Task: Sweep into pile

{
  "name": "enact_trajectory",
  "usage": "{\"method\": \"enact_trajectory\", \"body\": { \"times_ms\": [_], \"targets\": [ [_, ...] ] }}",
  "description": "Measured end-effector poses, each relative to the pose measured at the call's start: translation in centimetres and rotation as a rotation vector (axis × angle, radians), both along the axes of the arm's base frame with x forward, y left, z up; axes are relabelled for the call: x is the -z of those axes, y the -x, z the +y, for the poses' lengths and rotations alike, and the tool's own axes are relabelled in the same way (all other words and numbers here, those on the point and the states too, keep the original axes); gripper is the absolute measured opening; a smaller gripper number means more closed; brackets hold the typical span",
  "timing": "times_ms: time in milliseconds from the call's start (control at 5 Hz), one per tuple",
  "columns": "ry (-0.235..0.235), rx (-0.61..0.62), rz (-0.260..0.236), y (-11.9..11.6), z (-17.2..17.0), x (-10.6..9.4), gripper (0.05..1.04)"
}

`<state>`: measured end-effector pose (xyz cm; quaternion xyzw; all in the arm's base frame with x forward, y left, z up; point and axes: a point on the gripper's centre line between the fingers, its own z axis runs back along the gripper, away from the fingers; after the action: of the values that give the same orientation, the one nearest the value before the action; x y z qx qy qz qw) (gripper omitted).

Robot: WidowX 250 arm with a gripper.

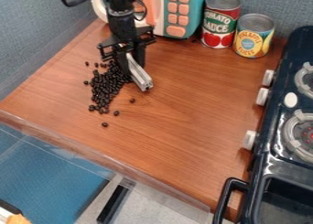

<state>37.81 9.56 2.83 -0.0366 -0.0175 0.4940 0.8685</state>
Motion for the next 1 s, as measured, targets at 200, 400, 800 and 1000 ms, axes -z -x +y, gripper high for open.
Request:
{"method": "enact_trajectory", "body": {
  "times_ms": [200,400,800,1000],
  "targets": [
    [0.011,-0.053,-0.008,0.8,0.8,-0.6,0.372],
    [0.004,-0.090,-0.007,2.1,1.6,-0.8,0.372],
    [0.059,0.116,-0.118,1.1,-2.8,-5.2,0.372],
    [0.081,0.290,-0.096,1.2,-7.1,-5.6,0.372]
  ]
}}
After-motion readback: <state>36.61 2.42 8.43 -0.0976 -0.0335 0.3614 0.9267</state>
